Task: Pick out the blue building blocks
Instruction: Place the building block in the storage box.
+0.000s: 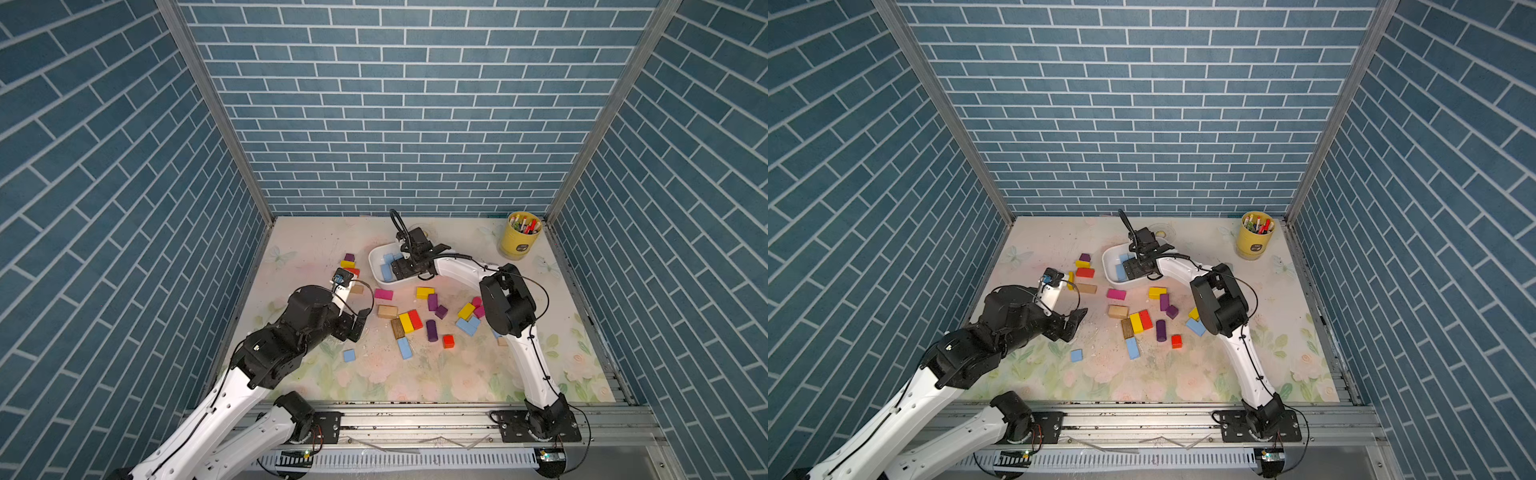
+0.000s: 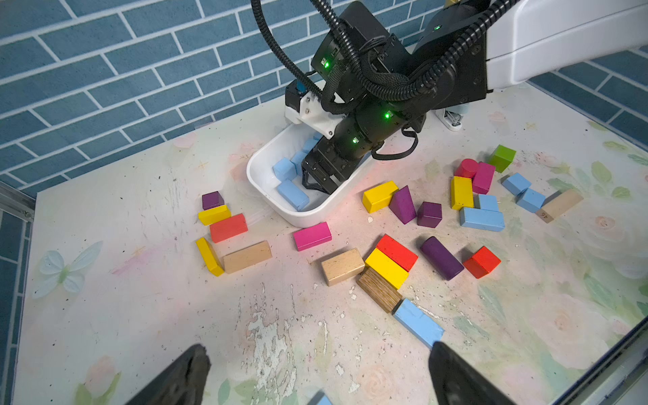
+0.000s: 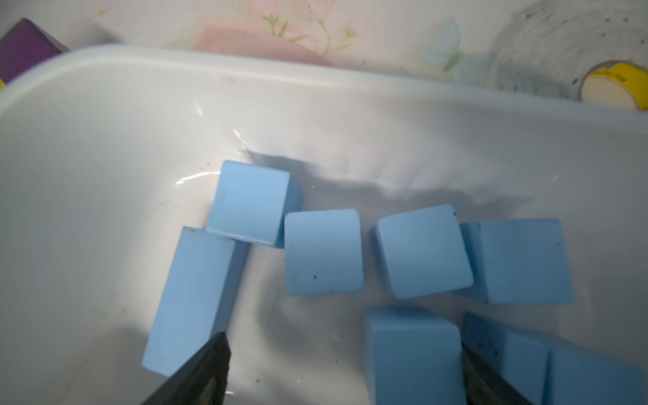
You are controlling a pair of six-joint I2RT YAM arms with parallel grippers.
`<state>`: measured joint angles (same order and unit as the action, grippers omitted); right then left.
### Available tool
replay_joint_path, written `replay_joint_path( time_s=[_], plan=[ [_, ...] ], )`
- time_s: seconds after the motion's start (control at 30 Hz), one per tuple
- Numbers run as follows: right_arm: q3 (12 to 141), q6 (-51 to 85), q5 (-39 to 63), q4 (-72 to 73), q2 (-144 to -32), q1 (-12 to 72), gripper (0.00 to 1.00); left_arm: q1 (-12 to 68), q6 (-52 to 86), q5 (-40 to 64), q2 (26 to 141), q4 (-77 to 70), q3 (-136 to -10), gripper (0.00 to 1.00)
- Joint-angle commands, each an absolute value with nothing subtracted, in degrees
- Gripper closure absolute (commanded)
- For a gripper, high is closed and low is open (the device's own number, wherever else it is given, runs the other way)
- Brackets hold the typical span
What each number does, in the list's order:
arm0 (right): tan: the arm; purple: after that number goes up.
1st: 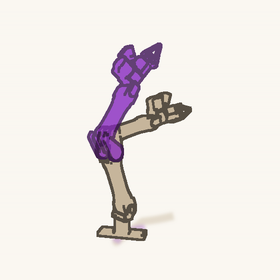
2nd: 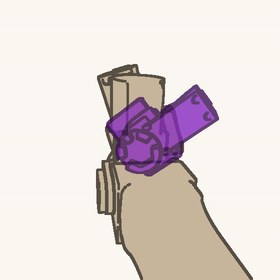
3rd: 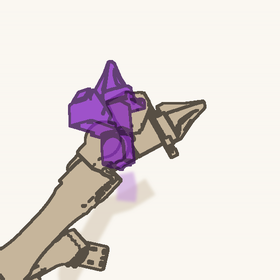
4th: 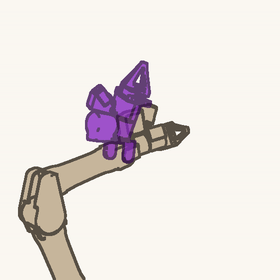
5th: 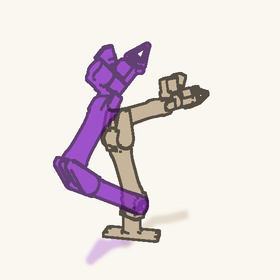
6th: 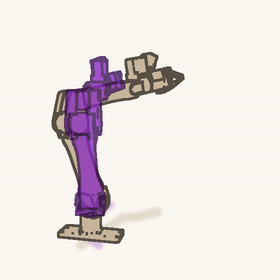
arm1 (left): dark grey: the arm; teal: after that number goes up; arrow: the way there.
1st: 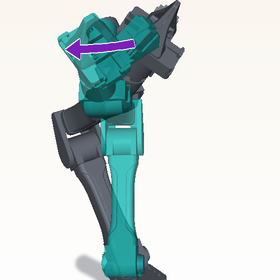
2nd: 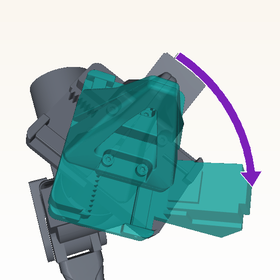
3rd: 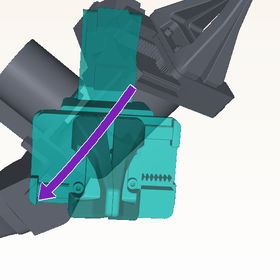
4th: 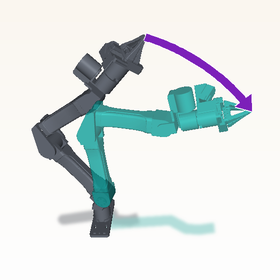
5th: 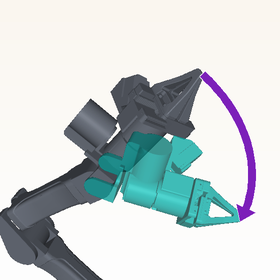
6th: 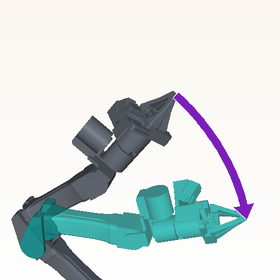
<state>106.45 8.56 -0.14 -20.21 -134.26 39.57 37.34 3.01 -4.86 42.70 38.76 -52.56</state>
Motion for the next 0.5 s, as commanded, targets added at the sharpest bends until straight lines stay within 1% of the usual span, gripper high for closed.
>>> replay_joint_path(
  time_s=[0.0,0.1,0.2,0.47],
  plan=[
    [108.5,8.8,0.2,-24.1,-135.5,39.4,0.06,36.9,2.7,-4.5,42.1,39.1,-52.8,0.01],
    [110.1,8.0,-0.7,-25.9,-135.9,39.4,0.01,36.9,2.6,-4.3,42.2,39.0,-52.8,0.01],
    [111.2,7.6,-1.0,-27.2,-136.4,39.2,0.01,36.9,2.6,-4.3,42.2,39.1,-52.8,0.01],
    [115.8,9.8,4.2,-31.0,-138.8,38.6,0.01,36.8,2.6,-4.4,42.2,39.2,-52.8,0.01]
  ],
)
